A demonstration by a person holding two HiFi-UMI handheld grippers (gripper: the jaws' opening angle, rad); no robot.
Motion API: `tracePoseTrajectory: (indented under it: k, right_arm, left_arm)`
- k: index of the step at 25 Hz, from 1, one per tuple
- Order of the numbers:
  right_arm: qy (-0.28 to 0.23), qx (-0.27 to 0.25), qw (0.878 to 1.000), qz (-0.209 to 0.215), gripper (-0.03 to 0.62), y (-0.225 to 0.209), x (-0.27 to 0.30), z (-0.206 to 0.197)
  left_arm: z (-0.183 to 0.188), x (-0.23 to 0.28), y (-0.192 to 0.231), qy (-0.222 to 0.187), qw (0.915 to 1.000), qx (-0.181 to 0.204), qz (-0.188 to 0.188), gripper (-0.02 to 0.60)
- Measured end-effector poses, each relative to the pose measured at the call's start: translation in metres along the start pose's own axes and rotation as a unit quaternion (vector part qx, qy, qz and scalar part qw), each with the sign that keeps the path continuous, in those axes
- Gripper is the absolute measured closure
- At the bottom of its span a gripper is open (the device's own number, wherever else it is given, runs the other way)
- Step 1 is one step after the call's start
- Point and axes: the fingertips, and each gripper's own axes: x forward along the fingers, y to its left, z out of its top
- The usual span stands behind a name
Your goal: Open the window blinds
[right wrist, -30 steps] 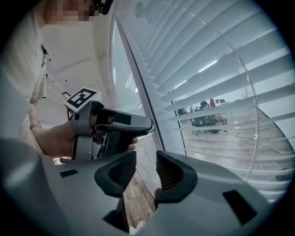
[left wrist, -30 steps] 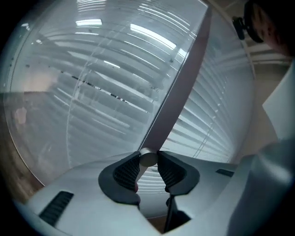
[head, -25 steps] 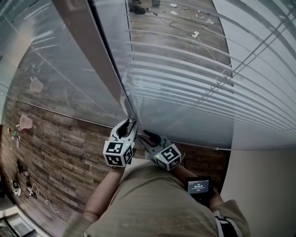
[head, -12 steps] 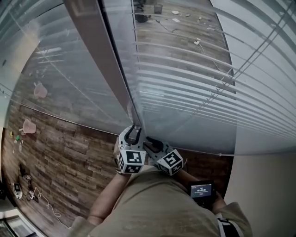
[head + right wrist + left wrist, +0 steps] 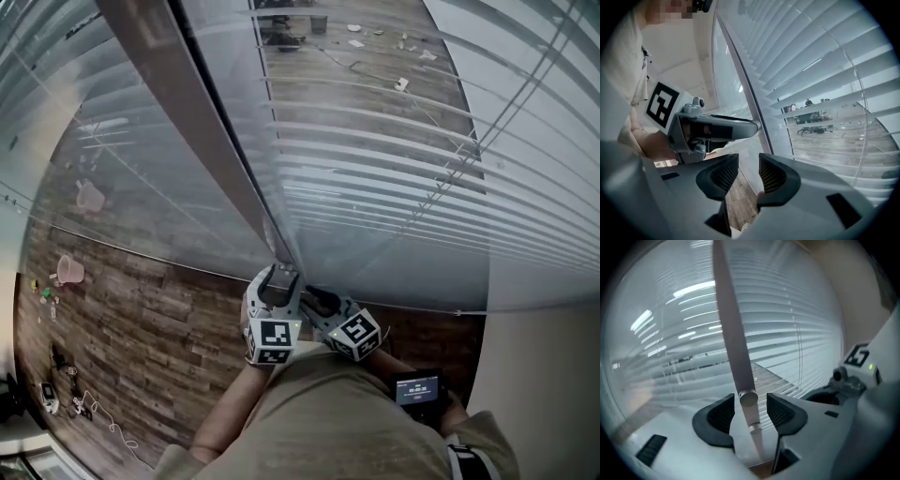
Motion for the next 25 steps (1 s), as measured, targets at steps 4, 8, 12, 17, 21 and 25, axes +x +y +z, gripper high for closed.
tracePoseTrajectory:
  k: [4, 8, 12, 17, 21, 25]
  right_arm:
    - [0.0, 0.006, 1.0, -0.002, 0.456, -0.005, 0.002, -0.008]
    - [-0.001, 0.005, 1.0, 0.003, 0.456, -0.004, 0.005, -0.011]
    - [0.001, 0.006, 1.0, 0.006, 0.456, -0.003, 0.007, -0.01]
    - [0.001, 0.006, 1.0, 0.004, 0.456, -0.005, 0.008, -0.009]
    - [0.002, 0.003, 1.0, 0.006, 0.456, -0.005, 0.01, -0.006]
    - [0.004, 0.002, 1.0, 0.01, 0.456, -0.005, 0.012, -0.008]
  left_arm:
    - [-0.005, 0.002, -0.001, -0.04, 0.9755, -0.2, -0.084, 0.357]
    - [0.0, 0.007, 0.01, -0.065, 0.9592, -0.261, -0.088, 0.367]
    - [0.002, 0.01, 0.014, -0.058, 0.9663, -0.243, -0.061, 0.442]
    - [0.001, 0.012, 0.009, -0.04, 0.9897, -0.136, -0.02, 0.443]
    - [-0.002, 0.014, 0.007, -0.034, 0.9984, -0.043, 0.011, 0.44]
    - [-0.007, 0.015, 0.006, -0.024, 0.9992, 0.005, 0.033, 0.439]
